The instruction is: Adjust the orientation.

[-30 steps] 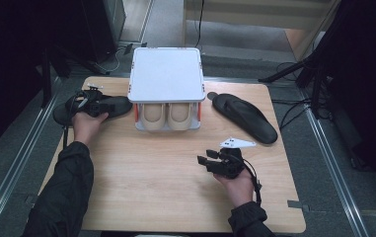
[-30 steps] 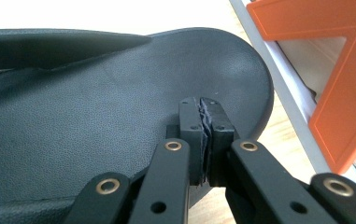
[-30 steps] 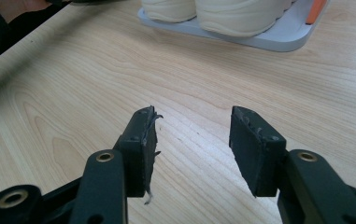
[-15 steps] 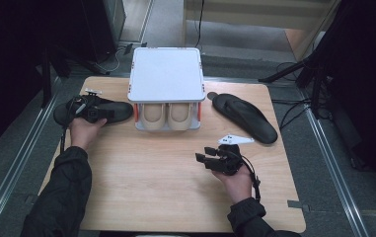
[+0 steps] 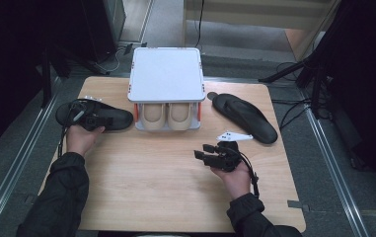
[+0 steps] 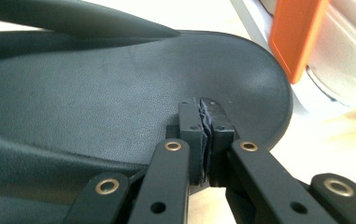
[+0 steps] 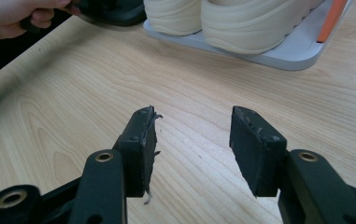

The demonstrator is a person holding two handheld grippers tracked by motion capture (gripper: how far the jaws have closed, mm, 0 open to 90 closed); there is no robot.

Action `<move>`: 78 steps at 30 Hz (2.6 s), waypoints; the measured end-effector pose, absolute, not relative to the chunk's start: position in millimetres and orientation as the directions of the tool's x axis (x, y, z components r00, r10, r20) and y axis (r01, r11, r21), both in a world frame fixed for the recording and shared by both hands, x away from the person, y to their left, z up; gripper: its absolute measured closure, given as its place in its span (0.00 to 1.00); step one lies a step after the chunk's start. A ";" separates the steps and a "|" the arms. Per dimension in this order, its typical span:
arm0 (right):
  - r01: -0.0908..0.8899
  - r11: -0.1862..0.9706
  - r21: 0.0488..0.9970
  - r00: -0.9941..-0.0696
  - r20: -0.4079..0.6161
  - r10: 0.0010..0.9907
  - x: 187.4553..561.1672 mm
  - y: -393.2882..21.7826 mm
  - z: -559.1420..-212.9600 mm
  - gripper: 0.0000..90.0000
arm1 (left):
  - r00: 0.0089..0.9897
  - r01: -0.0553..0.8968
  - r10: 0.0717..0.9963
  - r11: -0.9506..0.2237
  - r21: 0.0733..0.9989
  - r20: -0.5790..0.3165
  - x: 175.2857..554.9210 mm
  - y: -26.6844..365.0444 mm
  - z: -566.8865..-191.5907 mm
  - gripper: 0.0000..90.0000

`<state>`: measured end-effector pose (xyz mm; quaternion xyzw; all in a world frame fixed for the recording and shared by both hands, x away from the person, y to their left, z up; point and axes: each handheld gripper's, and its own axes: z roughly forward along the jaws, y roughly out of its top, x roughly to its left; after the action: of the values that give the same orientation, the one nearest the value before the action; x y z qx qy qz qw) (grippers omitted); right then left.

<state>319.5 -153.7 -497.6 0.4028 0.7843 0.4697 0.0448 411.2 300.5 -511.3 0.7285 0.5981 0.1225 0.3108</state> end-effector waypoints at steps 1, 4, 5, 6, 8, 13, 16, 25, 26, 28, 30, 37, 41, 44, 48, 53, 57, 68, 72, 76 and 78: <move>0.596 0.232 0.768 -0.669 0.316 0.672 321.2 -153.4 -497.9 0.57 | 0.254 0.796 0.946 -0.088 0.599 -0.199 408.7 300.9 -511.4 0.98; 0.603 0.240 0.761 -0.669 0.317 0.673 322.8 -152.2 -496.2 0.57 | 0.261 0.797 0.945 -0.095 0.597 -0.199 401.9 301.5 -511.5 0.98; 0.597 0.241 0.765 -0.672 0.313 0.671 323.1 -152.0 -496.0 0.57 | 0.265 0.797 0.944 -0.100 0.595 -0.196 399.5 301.4 -511.1 0.98; 0.592 0.243 0.768 -0.675 0.309 0.670 323.8 -151.7 -496.0 0.57 | 0.267 0.796 0.945 -0.105 0.596 -0.189 397.2 300.9 -511.0 0.98; 0.599 0.242 0.763 -0.672 0.315 0.670 326.5 -150.7 -496.8 0.57 | 0.274 0.795 0.944 -0.114 0.596 -0.184 390.0 301.1 -510.9 0.98; 0.599 0.243 0.763 -0.677 0.320 0.663 330.8 -147.5 -496.3 0.57 | 0.282 0.795 0.938 -0.113 0.596 -0.199 381.1 303.9 -511.3 0.95; 0.596 0.246 0.765 -0.680 0.317 0.661 332.6 -145.9 -496.7 0.57 | 0.281 0.798 0.939 -0.112 0.593 -0.200 374.6 305.3 -511.0 0.95; 0.594 0.259 0.762 -0.697 0.326 0.638 339.8 -136.2 -495.4 0.57 | 0.273 0.801 0.939 -0.101 0.590 -0.209 361.0 311.6 -510.7 0.94; 0.594 0.259 0.762 -0.697 0.326 0.638 339.8 -136.2 -495.4 0.57 | 0.272 0.801 0.938 -0.097 0.591 -0.214 361.1 312.1 -510.9 0.94; 0.593 0.264 0.761 -0.700 0.325 0.636 340.5 -134.8 -495.6 0.57 | 0.271 0.800 0.939 -0.096 0.592 -0.214 361.1 311.9 -510.3 0.93; 0.591 0.266 0.762 -0.702 0.324 0.634 340.5 -134.1 -496.0 0.57 | 0.271 0.799 0.938 -0.096 0.593 -0.214 361.1 311.6 -509.6 0.92; 0.592 0.264 0.761 -0.700 0.324 0.636 340.3 -134.9 -495.5 0.57 | 0.264 0.773 0.938 -0.068 0.630 -0.222 357.9 312.8 -493.2 0.57; 0.593 0.265 0.761 -0.700 0.324 0.636 340.5 -134.6 -495.8 0.57 | 0.238 0.771 0.948 -0.052 0.635 -0.212 354.4 315.8 -484.2 0.52; 0.595 0.263 0.759 -0.698 0.326 0.637 340.2 -135.2 -495.2 0.57 | 0.222 0.769 0.950 -0.032 0.639 -0.219 349.7 323.0 -477.5 0.50; 0.597 0.255 0.760 -0.693 0.330 0.640 340.2 -136.2 -494.7 0.57 | 0.193 0.765 0.957 -0.007 0.644 -0.219 344.5 335.0 -474.1 0.52; 0.596 0.256 0.761 -0.695 0.329 0.640 340.2 -136.4 -494.6 0.57 | 0.157 0.762 0.963 0.023 0.647 -0.220 338.7 352.1 -475.9 0.67; 0.598 0.253 0.760 -0.692 0.330 0.642 340.4 -136.4 -494.7 0.57 | 0.136 0.775 0.960 0.049 0.630 -0.243 334.8 368.6 -480.3 0.81; 0.592 0.248 0.766 -0.691 0.325 0.645 337.4 -136.2 -492.9 0.58 | 0.011 0.792 0.975 0.127 0.597 -0.222 344.5 402.6 -504.4 0.99; 0.592 0.260 0.763 -0.695 0.320 0.644 334.8 -135.7 -492.6 0.58 | -0.006 0.807 0.980 0.122 0.578 -0.198 352.0 406.0 -511.8 0.99; 0.591 0.245 0.768 -0.690 0.324 0.647 332.0 -137.9 -493.1 0.58 | -0.017 0.812 0.978 0.136 0.568 -0.209 357.8 407.7 -517.1 0.99; 0.594 0.235 0.770 -0.688 0.334 0.645 331.1 -139.3 -493.4 0.58 | -0.021 0.809 0.977 0.140 0.572 -0.210 359.8 408.5 -517.5 0.99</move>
<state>331.1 -139.3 -493.4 0.3942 0.7854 0.4765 0.0268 359.8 408.5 -517.5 0.6388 0.6990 0.1480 0.2854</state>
